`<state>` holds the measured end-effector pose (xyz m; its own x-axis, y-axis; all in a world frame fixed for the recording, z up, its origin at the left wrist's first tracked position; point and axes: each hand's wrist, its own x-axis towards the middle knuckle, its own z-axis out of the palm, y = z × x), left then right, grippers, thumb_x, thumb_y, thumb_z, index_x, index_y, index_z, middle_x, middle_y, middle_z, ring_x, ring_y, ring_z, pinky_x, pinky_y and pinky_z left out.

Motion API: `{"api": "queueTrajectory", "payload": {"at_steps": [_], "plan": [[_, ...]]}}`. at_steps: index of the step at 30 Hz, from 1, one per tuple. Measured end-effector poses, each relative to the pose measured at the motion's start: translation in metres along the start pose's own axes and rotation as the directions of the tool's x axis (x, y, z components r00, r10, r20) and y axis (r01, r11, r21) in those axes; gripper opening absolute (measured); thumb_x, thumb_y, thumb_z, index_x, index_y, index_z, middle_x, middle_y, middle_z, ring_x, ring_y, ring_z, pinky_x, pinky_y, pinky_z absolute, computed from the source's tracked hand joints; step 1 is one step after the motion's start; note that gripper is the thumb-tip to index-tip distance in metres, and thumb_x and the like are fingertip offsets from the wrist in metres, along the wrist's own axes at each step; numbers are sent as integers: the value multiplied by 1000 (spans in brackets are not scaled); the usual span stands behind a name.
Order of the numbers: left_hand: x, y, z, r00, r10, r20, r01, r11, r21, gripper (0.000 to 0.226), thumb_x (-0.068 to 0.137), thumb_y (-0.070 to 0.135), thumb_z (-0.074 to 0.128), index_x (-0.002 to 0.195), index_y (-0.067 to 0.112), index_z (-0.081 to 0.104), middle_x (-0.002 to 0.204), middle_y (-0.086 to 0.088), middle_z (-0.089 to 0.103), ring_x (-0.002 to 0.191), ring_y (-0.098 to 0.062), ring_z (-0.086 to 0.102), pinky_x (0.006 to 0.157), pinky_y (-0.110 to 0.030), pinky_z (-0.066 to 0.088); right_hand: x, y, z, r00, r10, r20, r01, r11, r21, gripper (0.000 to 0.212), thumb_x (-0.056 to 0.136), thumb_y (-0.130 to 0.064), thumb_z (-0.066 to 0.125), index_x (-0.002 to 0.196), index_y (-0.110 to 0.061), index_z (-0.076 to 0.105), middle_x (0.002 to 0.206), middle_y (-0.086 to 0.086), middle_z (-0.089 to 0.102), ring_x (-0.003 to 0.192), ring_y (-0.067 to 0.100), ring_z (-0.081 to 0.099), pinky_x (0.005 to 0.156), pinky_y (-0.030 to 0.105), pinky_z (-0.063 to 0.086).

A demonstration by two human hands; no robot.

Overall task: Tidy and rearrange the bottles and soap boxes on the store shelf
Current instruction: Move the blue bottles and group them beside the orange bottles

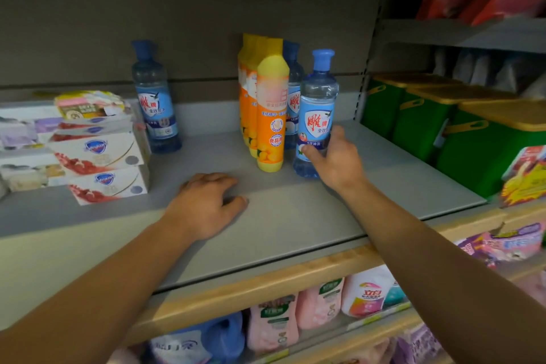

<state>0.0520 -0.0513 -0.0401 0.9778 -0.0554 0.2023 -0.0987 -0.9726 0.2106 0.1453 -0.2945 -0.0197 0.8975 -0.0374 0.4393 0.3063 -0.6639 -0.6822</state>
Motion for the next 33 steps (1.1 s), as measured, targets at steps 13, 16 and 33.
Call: {"api": "queueTrajectory", "payload": {"at_steps": [13, 16, 33], "plan": [[3, -2, 0, 1000, 21, -9, -22, 1000, -16, 71, 75, 64, 35, 134, 29, 53, 143, 8, 49, 130, -22, 41, 110, -33, 31, 42, 7, 32, 989, -8, 148, -12, 991, 133, 59, 94, -28, 63, 142, -14, 31, 137, 7, 55, 121, 24, 55, 100, 38, 46], [2, 0, -1, 1000, 23, -8, -23, 1000, -12, 71, 75, 65, 35, 135, 29, 53, 143, 8, 49, 130, -23, 40, 110, -33, 31, 41, 7, 35, 988, -10, 156, -16, 986, 164, 61, 95, -27, 61, 145, -16, 28, 139, 7, 52, 122, 23, 53, 98, 34, 43], [-1, -2, -12, 999, -14, 41, 20, 988, -154, 56, 86, 55, 52, 134, 26, 53, 141, 2, 53, 130, -23, 44, 108, -31, 34, -19, -6, -12, 988, 131, 81, -139, 985, 98, 27, 92, -45, 55, 105, -24, 63, 99, -13, 64, 93, 9, 58, 73, 22, 39]]}}
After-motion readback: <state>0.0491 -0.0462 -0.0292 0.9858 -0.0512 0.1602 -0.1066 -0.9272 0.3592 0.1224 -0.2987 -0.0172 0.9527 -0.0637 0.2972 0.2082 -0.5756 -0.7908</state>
